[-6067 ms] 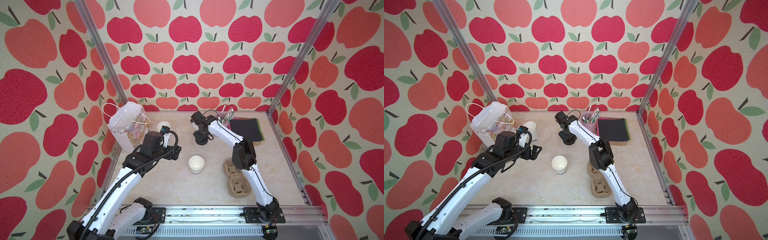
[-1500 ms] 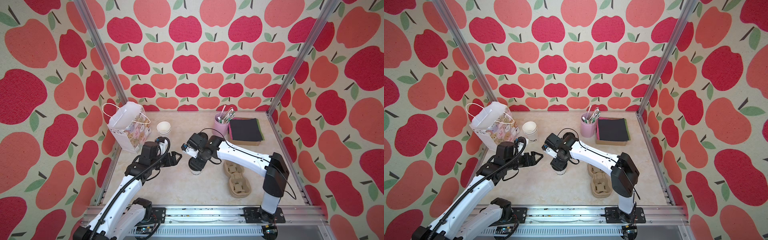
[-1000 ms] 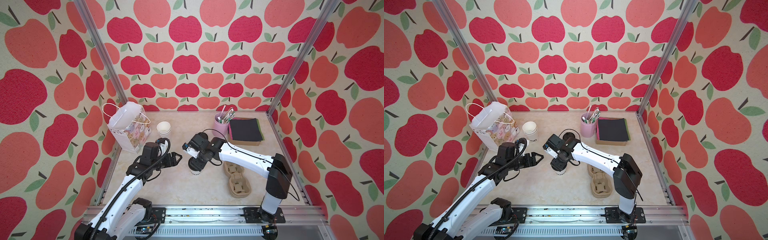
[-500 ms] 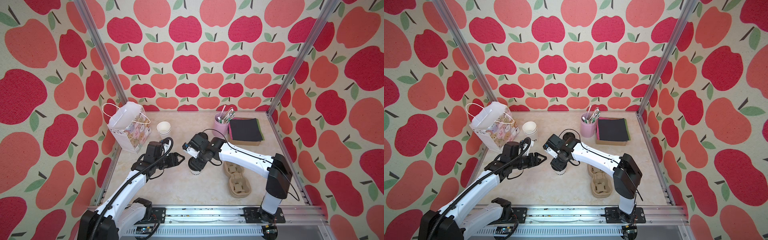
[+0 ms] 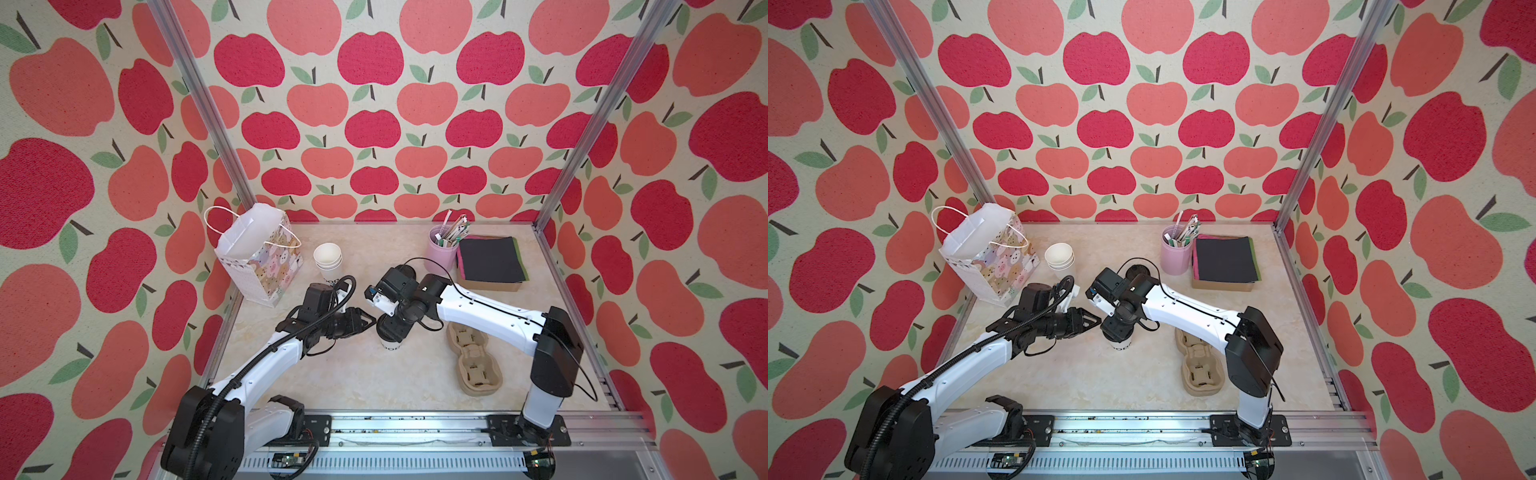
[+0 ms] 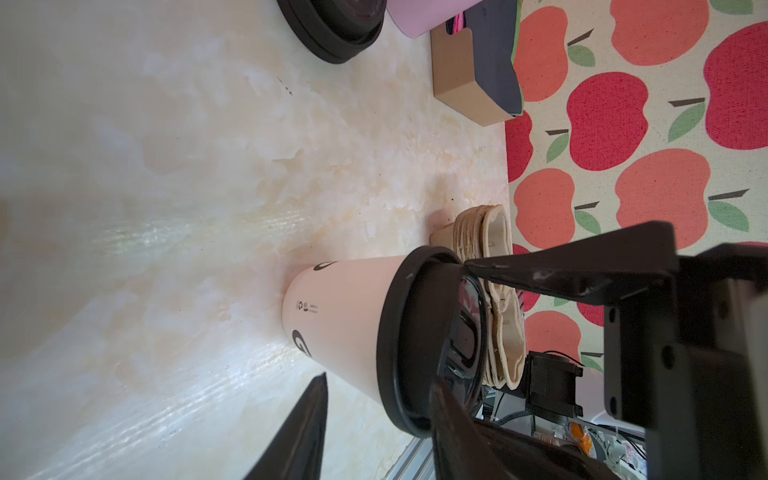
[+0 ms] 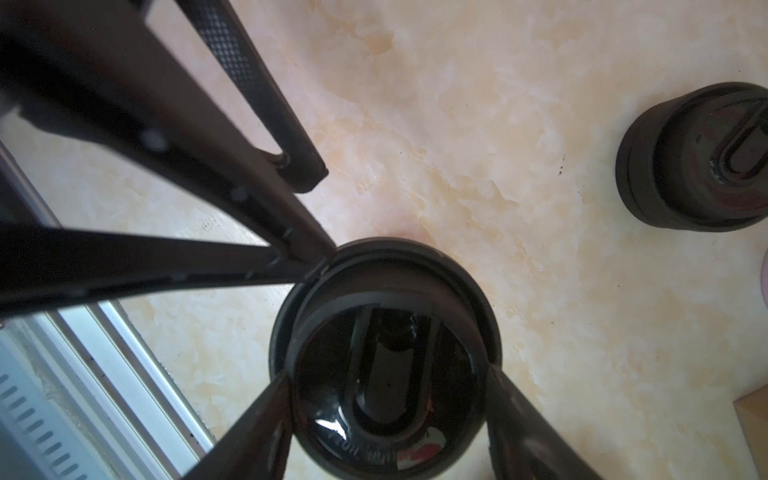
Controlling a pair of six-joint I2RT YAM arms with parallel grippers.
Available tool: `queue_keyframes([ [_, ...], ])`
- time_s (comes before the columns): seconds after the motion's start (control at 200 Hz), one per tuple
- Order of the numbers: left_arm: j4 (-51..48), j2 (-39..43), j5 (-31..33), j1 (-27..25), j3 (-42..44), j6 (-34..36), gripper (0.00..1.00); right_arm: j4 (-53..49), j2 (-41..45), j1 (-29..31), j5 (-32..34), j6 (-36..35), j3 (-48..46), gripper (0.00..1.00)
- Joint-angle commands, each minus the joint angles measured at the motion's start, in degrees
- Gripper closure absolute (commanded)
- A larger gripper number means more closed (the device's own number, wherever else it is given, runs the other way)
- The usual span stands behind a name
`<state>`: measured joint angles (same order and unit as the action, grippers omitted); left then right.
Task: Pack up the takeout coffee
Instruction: 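Hold the lid down with the right gripper while the left gripper grips the cup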
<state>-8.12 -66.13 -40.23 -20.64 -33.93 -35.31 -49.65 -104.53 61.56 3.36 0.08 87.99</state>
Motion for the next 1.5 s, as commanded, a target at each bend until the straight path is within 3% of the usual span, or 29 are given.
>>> queue_keyframes([
  [0.0,2.3,-1.4,-1.7,-0.8,0.0,-0.5,0.62,-9.0,-9.1,0.8,-5.8,1.4,-5.3,0.30],
  [0.27,2.2,-3.5,-1.0,-1.7,-0.3,-0.5,0.68,-8.8,-9.1,0.9,-6.1,1.4,-5.4,0.30],
  [0.53,-7.8,-4.9,7.0,-3.2,-2.4,2.8,0.77,-8.8,-9.2,0.9,-6.2,1.6,-5.2,0.30],
  [0.91,-11.2,-5.7,10.8,-4.5,-1.2,2.6,0.78,-8.6,-9.3,1.0,-6.6,2.0,-6.4,0.30],
  [1.496,-4.1,6.9,5.1,-2.3,-4.9,1.0,0.57,-8.1,-9.0,1.0,-6.6,1.9,-6.5,0.30],
])
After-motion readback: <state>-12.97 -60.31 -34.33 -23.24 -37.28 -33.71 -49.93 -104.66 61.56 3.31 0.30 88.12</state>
